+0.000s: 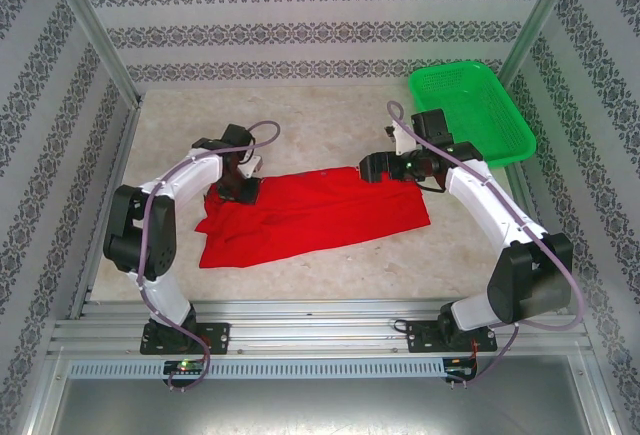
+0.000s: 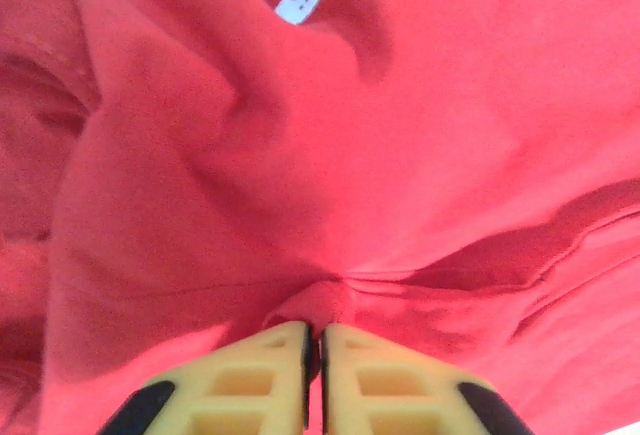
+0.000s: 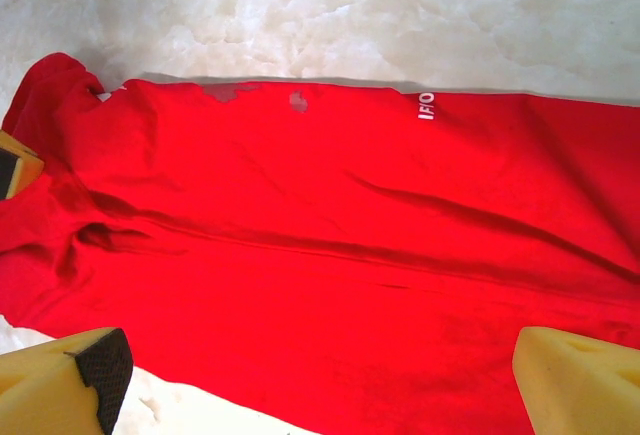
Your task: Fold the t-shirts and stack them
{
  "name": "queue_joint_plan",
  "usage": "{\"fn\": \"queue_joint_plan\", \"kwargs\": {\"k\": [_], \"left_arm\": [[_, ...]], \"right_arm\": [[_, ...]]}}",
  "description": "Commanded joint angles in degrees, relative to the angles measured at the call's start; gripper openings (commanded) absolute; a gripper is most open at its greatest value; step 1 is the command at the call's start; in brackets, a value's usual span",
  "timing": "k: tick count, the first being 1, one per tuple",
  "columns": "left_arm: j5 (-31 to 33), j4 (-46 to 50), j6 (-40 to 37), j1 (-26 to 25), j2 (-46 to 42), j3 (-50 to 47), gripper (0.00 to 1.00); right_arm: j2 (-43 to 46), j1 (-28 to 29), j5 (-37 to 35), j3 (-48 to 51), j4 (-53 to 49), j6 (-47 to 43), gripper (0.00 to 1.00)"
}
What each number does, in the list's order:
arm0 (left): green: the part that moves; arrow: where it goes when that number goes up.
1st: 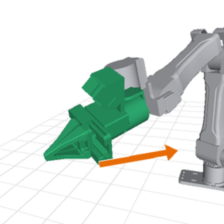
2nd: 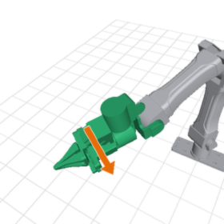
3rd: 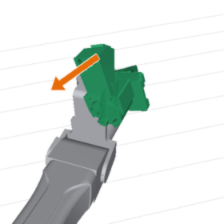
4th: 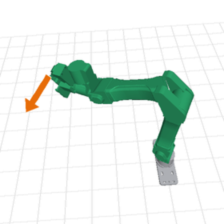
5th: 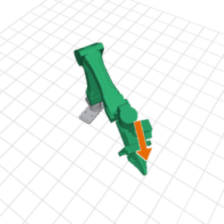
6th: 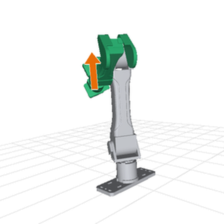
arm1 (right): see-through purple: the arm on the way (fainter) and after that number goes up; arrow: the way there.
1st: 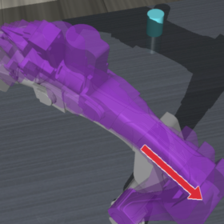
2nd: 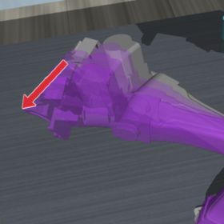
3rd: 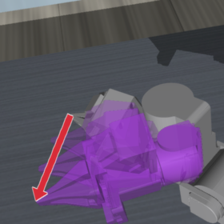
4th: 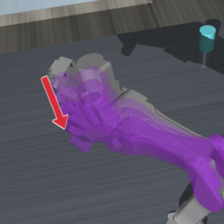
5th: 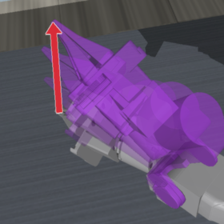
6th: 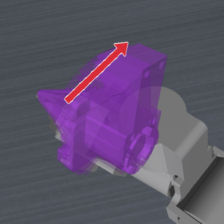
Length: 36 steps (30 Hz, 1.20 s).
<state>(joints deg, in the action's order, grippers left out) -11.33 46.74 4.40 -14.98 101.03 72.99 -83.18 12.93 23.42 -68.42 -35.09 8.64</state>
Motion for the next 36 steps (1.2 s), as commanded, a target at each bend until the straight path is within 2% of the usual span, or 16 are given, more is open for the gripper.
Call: {"fn": "queue_joint_plan", "kwargs": {"k": [1, 5, 12, 22, 30, 36], "left_arm": [[1.58, 3.94, -0.89, -1.48, -3.76, -0.49, 0.05], [2.32, 4.48, 0.26, -4.21, -9.19, -2.89, 0.05], [0.1, 1.67, 5.5, -9.3, -15.98, -11.24, 0.05], [-3.93, -4.79, 12.11, -15.71, -18.11, -20.16, 0.05], [-8.22, -13.03, 17.96, -17.97, -18.84, -23.55, 0.08], [-8.87, -17.55, 22.03, -19.97, -17.47, -23.69, 0.08]], "right_arm": [[1.4, -0.65, -0.57, -0.04, -0.64, -0.48, 0.98], [1.06, -0.68, -1.08, -0.13, -0.25, -0.29, 0.98], [-0.4, -0.82, -1.27, -0.78, -0.07, -0.15, 0.98], [-1.25, -0.97, -0.94, -0.84, 0.26, 0.42, 0.98], [-2.06, -0.78, -0.66, -0.4, 0.97, 1.0, 0.98], [-2.72, -0.71, -0.6, -0.09, 1.34, 1.59, 0.98]]}}
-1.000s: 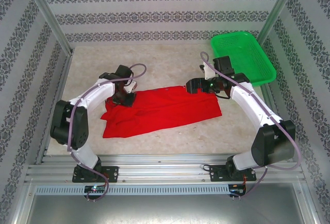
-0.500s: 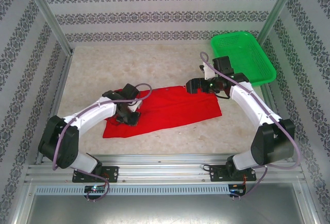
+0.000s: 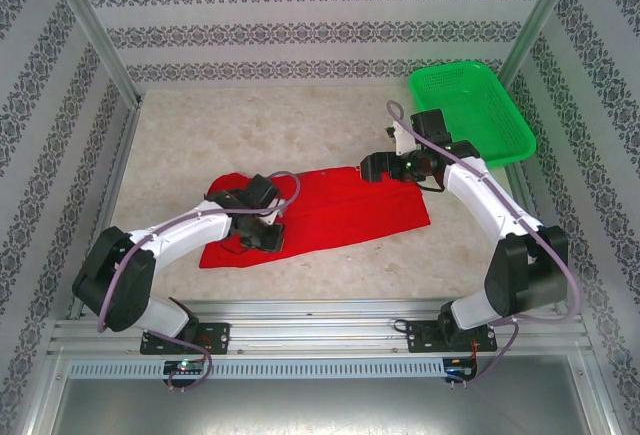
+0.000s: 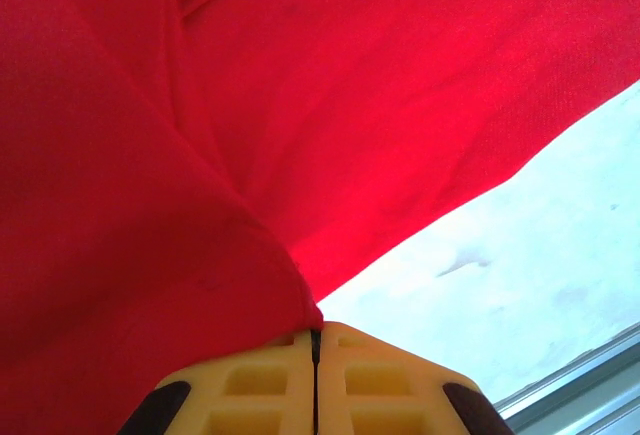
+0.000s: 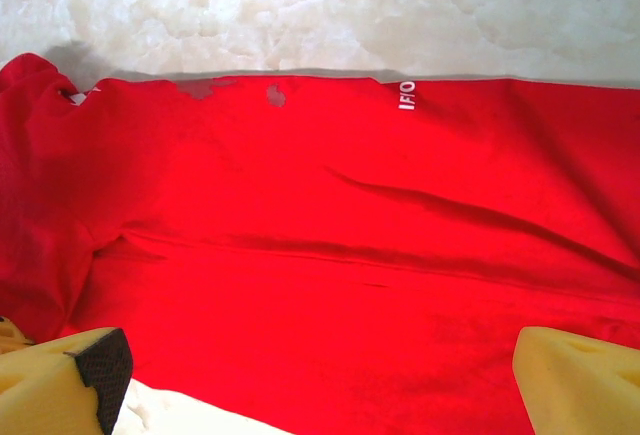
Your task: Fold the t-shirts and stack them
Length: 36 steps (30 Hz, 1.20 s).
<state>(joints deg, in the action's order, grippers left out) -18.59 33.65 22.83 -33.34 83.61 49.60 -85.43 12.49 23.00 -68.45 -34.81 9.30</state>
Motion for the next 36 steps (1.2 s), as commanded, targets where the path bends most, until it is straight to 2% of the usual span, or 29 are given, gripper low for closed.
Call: {"fn": "queue_joint_plan", "kwargs": {"k": [1, 3, 4, 6, 9, 10, 15, 19, 24, 27, 30, 36], "left_arm": [[-1.96, -5.21, 4.08, -2.17, 0.4, -0.36, 0.08], [-2.57, -6.33, 4.75, -2.94, 1.48, -0.8, 0.11], [-3.05, -6.44, 4.77, -3.12, 2.04, -1.22, 0.17], [-3.95, -6.15, 4.77, -3.13, 2.39, -1.86, 0.22], [-5.79, -5.96, 4.86, -3.13, 0.7, -2.58, 0.5], [-5.21, -5.06, 4.91, -3.13, -0.07, -2.34, 0.55], [0.39, -1.42, 8.44, -2.26, -6.93, -0.24, 0.68], [6.31, 1.02, 14.59, 3.5, -13.47, 1.76, 0.78], [11.99, 6.57, 22.28, 14.3, -15.41, 0.77, 0.8], [15.76, 6.79, 24.83, 17.86, -12.18, -0.48, 0.74], [16.52, 2.78, 27.39, 20.05, -7.29, -1.09, 0.67], [18.86, -1.01, 28.71, 20.9, 3.11, 1.75, 0.59]], "right_arm": [[-0.58, -0.27, -0.26, -0.11, 1.07, 1.07, 0.98], [-0.75, -0.26, -0.26, -0.07, 1.0, 0.99, 0.98], [-0.86, -0.27, -0.24, -0.02, 0.91, 0.98, 0.98], [-1.01, -0.27, -0.28, -0.07, 0.56, 0.99, 0.98], [-1.31, -0.26, -0.49, -0.36, -0.16, 0.57, 0.98], [-1.51, -0.21, -0.71, -0.53, -0.48, 0.5, 0.98], [-2.37, -0.58, -1.49, -1.49, -0.89, 1.08, 0.98], [-3.66, -0.53, -1.39, -2.31, -1.75, 0.76, 0.98], [-7.21, -0.43, -3.15, -3.61, -5.18, 0.71, 0.98], [-10.9, -0.06, -5.02, -5.21, -8.03, 0.8, 0.98], [-14.03, -0.01, -7.31, -6.23, -9.06, 1.56, 0.92], [-19.17, 0.18, -8.59, -5.99, -8.81, 4.29, 0.75]]}}
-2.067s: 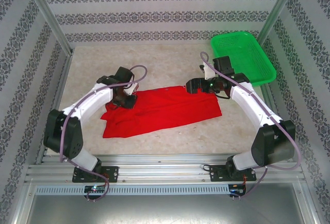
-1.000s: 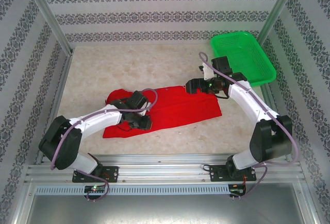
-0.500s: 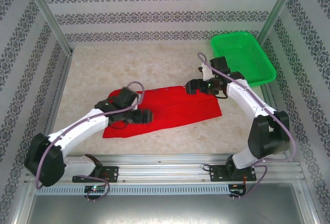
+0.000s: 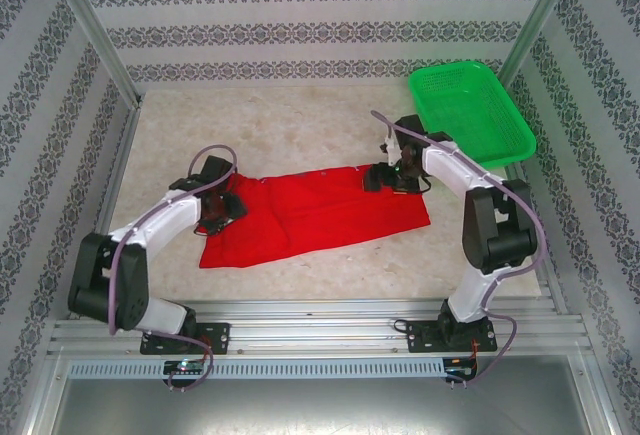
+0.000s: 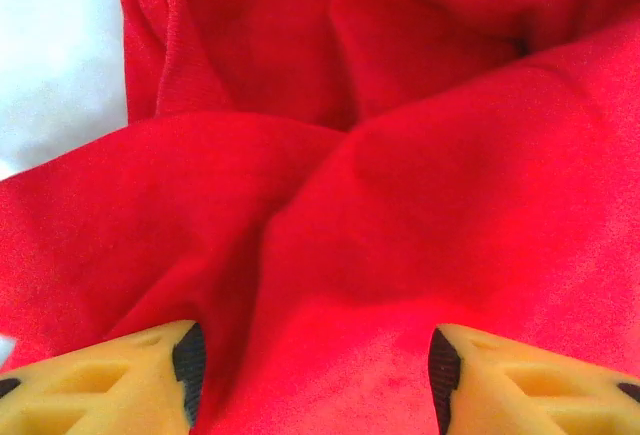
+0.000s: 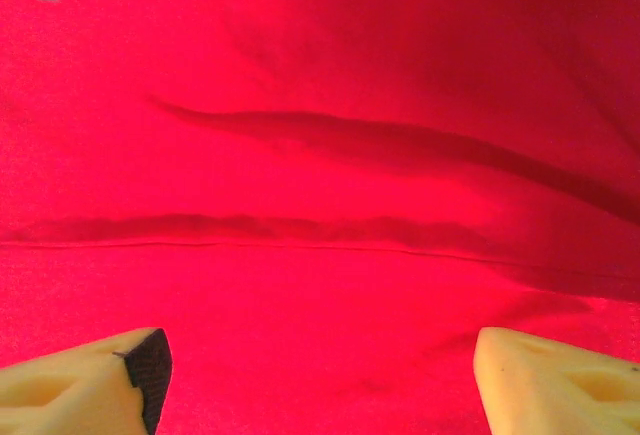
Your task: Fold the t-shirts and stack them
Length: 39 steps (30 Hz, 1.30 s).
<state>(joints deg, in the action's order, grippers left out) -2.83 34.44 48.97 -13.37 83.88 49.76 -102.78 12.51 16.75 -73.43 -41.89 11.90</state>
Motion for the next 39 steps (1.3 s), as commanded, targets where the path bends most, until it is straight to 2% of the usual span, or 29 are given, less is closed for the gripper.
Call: {"fn": "queue_joint_plan", "kwargs": {"k": [1, 5, 9, 14, 18, 24, 30, 33, 37, 39], "left_arm": [[3.42, -2.3, 2.85, 1.67, 4.37, 1.58, 0.56], [5.87, -2.45, 1.37, 3.7, 8.84, 3.66, 0.52], [6.76, -2.37, -1.62, 5.33, 15.03, 8.69, 0.49], [7.93, -1.28, -7.01, 6.68, 23.57, 19.31, 0.49], [7.93, 1.0, -12.87, 8.28, 33.08, 31.48, 0.48], [7.09, 8.52, -20.08, 9.05, 50.85, 58.73, 0.47], [3.9, 13.48, -17.07, 9.89, 68.6, 89.65, 0.47], [-0.88, 12.86, -12.95, 10.11, 77.42, 103.28, 0.47], [-9.27, -0.49, -5.9, 10.29, 79.81, 102.75, 0.49], [-13.3, -5.62, -3.55, 10.62, 80.54, 103.39, 0.53]], "right_arm": [[-2.42, 0.16, -2.71, -0.44, -1.18, 2.54, 0.72], [-4.11, 0.33, -2.59, 1.18, -0.31, 4.69, 0.57], [-4.79, 1.33, -3.48, 3.38, -0.47, 6.43, 0.49], [-3.96, 4.26, -2.7, 6.74, -0.03, 8.89, 0.45], [-4.46, 8.08, -0.43, 8.37, -0.43, 10.82, 0.43], [-4.17, 14.22, 6.49, 9.76, 2.07, 16.93, 0.42], [-3.27, 19.25, 13.8, 12.07, 11.03, 32.31, 0.43], [-3.48, 22.66, 15.67, 13.64, 19.3, 43.32, 0.47], [-4.77, 28.35, 17.42, 13.87, 29.53, 57.07, 0.48], [-3.76, 30.54, 16.72, 12.82, 30.37, 60.81, 0.5]]}}
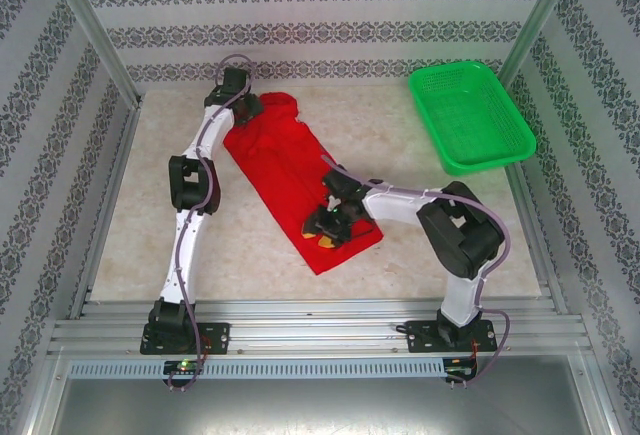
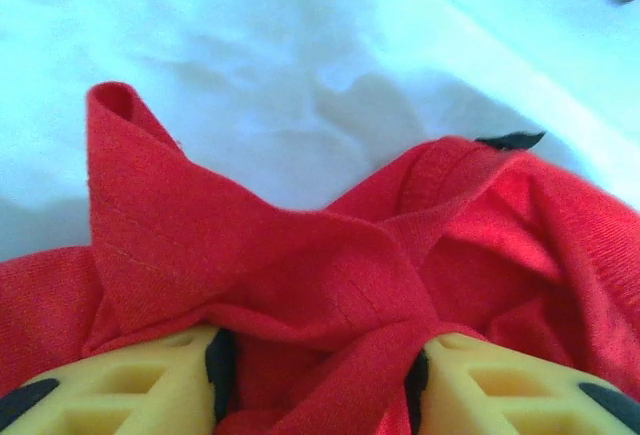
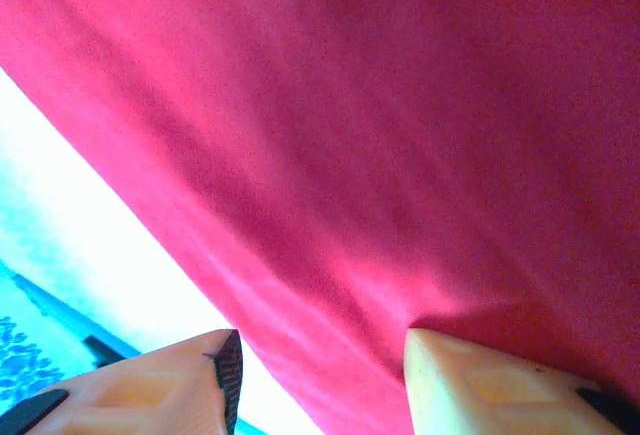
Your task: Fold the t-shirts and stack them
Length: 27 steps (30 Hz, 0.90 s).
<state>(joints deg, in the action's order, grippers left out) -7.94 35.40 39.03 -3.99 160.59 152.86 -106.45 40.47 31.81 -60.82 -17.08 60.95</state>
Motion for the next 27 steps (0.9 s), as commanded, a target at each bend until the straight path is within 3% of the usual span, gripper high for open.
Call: {"fn": "queue_joint_plan", "kwargs": {"k": [1, 5, 8, 12, 14, 18, 22, 27], "left_arm": [[-10.29, -9.07, 7.36, 1.43, 3.9, 0.67, 0.57], [-18.53, -18.63, 11.07, 2.36, 1.9, 1.45, 0.71], [-23.62, -19.4, 11.61, 2.52, -2.63, 0.37, 0.76], [-26.93, -11.6, 4.58, 1.72, -14.13, -5.68, 0.83], [-25.4, -4.44, -1.11, 1.15, -21.47, -10.59, 0.83], [-22.32, 0.19, -5.88, -1.49, -41.43, -34.03, 0.83], [-20.49, -5.44, 0.72, -5.27, -63.87, -66.96, 0.81], [-13.45, -9.25, 13.04, -16.76, -83.42, -94.91, 0.72]], "right_arm": [[1.2, 3.44, 0.73, -0.37, 4.88, 13.23, 0.53], [9.84, 5.41, -3.77, -2.63, -1.15, 13.33, 0.59], [15.5, 4.08, -6.8, -6.88, -13.95, 5.37, 0.6], [19.37, -3.5, -9.34, -11.43, -30.19, -11.56, 0.62], [17.69, -8.51, -9.03, -13.2, -36.65, -21.04, 0.63], [14.74, -16.93, -10.74, -12.67, -41.78, -34.64, 0.63], [13.63, -22.81, -8.33, -8.01, -38.95, -41.35, 0.61], [10.2, -25.16, -3.88, -4.41, -34.47, -46.34, 0.6]]}}
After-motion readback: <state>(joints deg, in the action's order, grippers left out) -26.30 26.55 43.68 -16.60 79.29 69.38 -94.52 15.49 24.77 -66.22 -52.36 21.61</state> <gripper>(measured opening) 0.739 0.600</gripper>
